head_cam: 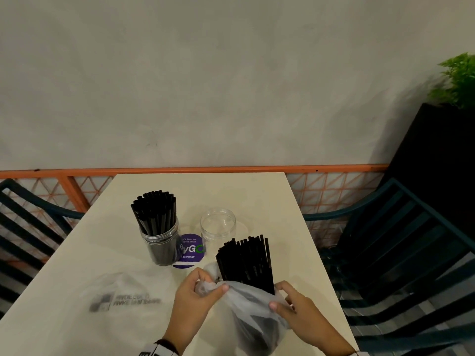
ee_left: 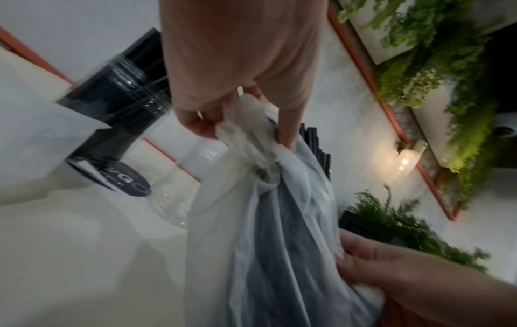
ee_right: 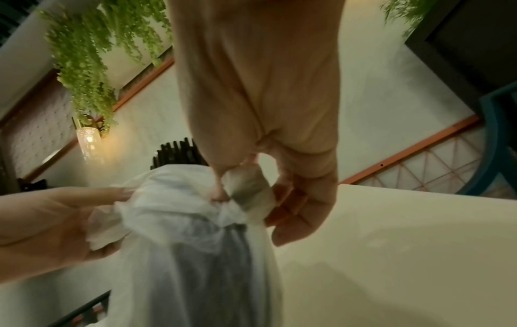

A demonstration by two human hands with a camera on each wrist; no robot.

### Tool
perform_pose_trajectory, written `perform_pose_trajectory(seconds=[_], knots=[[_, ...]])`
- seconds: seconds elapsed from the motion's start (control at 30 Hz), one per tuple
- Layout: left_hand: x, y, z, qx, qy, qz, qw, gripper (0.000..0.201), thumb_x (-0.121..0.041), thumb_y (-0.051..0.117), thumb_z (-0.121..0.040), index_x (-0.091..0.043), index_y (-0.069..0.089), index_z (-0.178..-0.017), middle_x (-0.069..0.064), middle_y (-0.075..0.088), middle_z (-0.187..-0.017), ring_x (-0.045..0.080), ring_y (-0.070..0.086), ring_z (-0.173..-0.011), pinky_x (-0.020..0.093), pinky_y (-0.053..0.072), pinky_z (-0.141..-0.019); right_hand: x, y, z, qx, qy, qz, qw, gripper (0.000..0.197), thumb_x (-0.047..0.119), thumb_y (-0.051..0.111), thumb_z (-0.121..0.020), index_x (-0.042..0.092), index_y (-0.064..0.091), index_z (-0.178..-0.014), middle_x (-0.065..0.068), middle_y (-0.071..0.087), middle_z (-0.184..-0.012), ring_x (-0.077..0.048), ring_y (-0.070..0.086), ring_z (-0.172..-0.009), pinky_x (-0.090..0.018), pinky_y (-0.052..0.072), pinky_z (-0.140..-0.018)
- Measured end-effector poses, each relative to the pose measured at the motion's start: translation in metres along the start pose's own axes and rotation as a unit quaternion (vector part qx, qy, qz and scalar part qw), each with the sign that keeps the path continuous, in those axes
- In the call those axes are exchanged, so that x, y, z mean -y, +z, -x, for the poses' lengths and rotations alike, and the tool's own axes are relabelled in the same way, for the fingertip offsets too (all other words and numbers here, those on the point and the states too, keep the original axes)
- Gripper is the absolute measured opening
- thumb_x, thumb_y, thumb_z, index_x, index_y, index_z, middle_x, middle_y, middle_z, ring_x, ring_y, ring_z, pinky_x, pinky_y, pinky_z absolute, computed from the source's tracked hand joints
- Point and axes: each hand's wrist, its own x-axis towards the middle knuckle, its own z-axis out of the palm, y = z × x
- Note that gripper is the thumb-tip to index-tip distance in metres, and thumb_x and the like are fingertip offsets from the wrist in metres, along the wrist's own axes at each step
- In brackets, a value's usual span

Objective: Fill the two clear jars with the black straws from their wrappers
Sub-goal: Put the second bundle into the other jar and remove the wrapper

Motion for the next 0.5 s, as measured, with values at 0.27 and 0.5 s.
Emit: perform_pose_trajectory(seconds=[0.27,0.5], knots=[[-0.008,0.027,0.014,-0.041,0.171,-0.195,0.965,0.039,-0.009,0.073,-0.074,-0.026,0.040,-0.062,-0.006,0.046,-0.072,0.006,0.047,-0.070,0.009,0.037,-0.059,0.020,0.032,-0.007,-0.207,0.010,-0.087,0.974,0.014,0.008,0.059,-0.085,0.015,0.047,-0.081,-0.002,0.055,-0.073,-0.011,0.050,-0.064,-0.016,0.043,-0.054],[-0.012,0.024,0.018,-0.052,0.266,-0.261,0.926,0.013,-0.030,0.055,-0.075,-0.029,0.042,-0.073,-0.013,0.039,-0.081,-0.004,0.043,-0.068,-0.003,0.033,-0.063,0.029,0.036,0.000,-0.169,-0.073,-0.251,0.950,0.020,0.021,0.072,-0.079,0.027,0.062,-0.096,0.009,0.070,-0.091,-0.008,0.065,-0.084,-0.023,0.055,-0.069]])
